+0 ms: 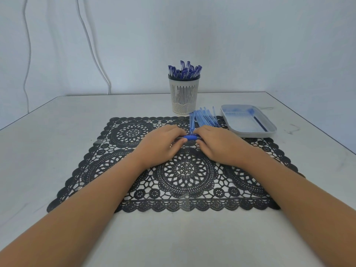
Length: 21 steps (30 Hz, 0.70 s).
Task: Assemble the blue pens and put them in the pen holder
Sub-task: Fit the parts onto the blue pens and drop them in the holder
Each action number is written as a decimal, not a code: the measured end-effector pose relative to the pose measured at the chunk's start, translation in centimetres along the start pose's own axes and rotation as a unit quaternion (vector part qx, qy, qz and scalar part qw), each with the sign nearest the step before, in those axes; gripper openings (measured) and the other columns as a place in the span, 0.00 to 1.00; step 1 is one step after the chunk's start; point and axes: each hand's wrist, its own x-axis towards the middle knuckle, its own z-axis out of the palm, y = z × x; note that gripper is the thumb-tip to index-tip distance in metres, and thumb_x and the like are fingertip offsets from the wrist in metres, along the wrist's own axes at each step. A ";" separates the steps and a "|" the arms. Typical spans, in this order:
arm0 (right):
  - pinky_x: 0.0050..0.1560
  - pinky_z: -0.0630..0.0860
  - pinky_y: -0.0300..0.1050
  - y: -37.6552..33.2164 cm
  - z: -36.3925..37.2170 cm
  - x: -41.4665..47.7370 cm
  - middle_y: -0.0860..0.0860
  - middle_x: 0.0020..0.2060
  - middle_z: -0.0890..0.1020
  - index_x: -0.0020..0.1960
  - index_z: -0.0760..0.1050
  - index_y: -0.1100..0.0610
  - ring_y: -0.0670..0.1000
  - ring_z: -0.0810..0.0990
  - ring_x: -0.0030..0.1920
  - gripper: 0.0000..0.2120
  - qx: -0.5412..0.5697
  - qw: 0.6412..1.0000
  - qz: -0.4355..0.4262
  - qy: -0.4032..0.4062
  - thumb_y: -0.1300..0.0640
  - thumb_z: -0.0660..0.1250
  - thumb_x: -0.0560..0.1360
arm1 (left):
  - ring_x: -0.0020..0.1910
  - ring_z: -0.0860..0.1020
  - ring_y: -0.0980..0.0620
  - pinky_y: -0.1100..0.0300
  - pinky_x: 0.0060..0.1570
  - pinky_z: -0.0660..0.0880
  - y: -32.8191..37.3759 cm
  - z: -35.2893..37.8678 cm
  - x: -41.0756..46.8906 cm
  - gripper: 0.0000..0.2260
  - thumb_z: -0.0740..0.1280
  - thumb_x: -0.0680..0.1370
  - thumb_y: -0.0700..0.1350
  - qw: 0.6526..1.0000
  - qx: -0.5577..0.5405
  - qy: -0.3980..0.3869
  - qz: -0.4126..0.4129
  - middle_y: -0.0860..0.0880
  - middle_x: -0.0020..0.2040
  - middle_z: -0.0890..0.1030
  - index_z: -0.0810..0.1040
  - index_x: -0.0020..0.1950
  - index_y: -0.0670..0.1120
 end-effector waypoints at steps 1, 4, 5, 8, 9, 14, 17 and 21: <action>0.48 0.72 0.44 -0.1 0.1 0.0 0.50 0.50 0.75 0.60 0.69 0.56 0.50 0.75 0.46 0.12 0.007 1.000 -0.001 -0.003 0.53 0.54 0.80 | 0.42 0.69 0.58 0.65 0.43 0.65 0.0 0.0 0.0 0.08 0.63 0.78 0.45 1.000 0.001 0.003 0.004 0.52 0.43 0.77 0.78 0.53 0.43; 0.42 0.68 0.42 -0.3 0.3 0.2 0.47 0.43 0.73 0.54 0.68 0.54 0.49 0.74 0.42 0.09 0.019 1.000 -0.001 -0.002 0.51 0.53 0.80 | 0.41 0.70 0.58 0.64 0.43 0.66 0.0 0.1 0.0 0.09 0.62 0.78 0.46 1.000 -0.002 0.003 0.014 0.51 0.44 0.78 0.77 0.52 0.42; 0.40 0.67 0.42 -0.2 0.3 0.2 0.47 0.40 0.72 0.52 0.68 0.53 0.49 0.73 0.40 0.08 0.020 1.000 -0.003 0.000 0.51 0.53 0.80 | 0.41 0.70 0.58 0.64 0.43 0.66 -0.1 0.2 0.0 0.10 0.61 0.78 0.47 1.000 -0.004 0.001 0.015 0.51 0.43 0.78 0.77 0.52 0.43; 0.36 0.67 0.45 -0.1 0.0 0.2 0.47 0.34 0.73 0.49 0.68 0.55 0.48 0.72 0.33 0.08 0.027 1.000 -0.010 0.002 0.51 0.55 0.80 | 0.40 0.68 0.59 0.68 0.42 0.62 -0.1 0.2 0.0 0.13 0.57 0.78 0.50 1.000 -0.003 0.000 0.028 0.53 0.42 0.76 0.76 0.51 0.43; 0.34 0.66 0.45 -0.1 0.0 0.1 0.47 0.31 0.72 0.48 0.68 0.55 0.47 0.70 0.30 0.07 0.038 0.999 -0.013 0.003 0.52 0.56 0.80 | 0.40 0.68 0.59 0.69 0.42 0.61 -0.1 0.1 0.1 0.14 0.56 0.78 0.51 0.999 -0.005 0.002 0.035 0.54 0.42 0.75 0.76 0.51 0.43; 0.30 0.62 0.39 -0.1 -0.1 0.1 0.45 0.25 0.70 0.40 0.68 0.53 0.44 0.68 0.26 0.09 0.101 0.995 0.001 0.019 0.52 0.59 0.78 | 0.39 0.68 0.58 0.69 0.42 0.61 0.1 0.0 0.1 0.15 0.55 0.78 0.50 0.999 -0.009 0.014 0.049 0.56 0.41 0.72 0.76 0.51 0.42; 0.29 0.60 0.37 -0.1 -0.1 0.2 0.45 0.26 0.70 0.38 0.68 0.52 0.43 0.68 0.27 0.11 0.114 0.993 0.006 0.023 0.51 0.59 0.78 | 0.39 0.68 0.58 0.68 0.41 0.61 0.0 0.1 0.0 0.15 0.55 0.78 0.50 0.998 -0.005 0.020 0.053 0.53 0.41 0.74 0.77 0.51 0.42; 0.33 0.64 0.42 0.1 0.0 0.0 0.43 0.29 0.70 0.42 0.68 0.50 0.43 0.69 0.30 0.10 0.054 0.998 0.000 0.015 0.47 0.56 0.79 | 0.39 0.70 0.56 0.65 0.42 0.65 0.0 0.3 0.0 0.16 0.53 0.79 0.50 0.999 -0.005 0.004 0.047 0.52 0.41 0.76 0.77 0.52 0.42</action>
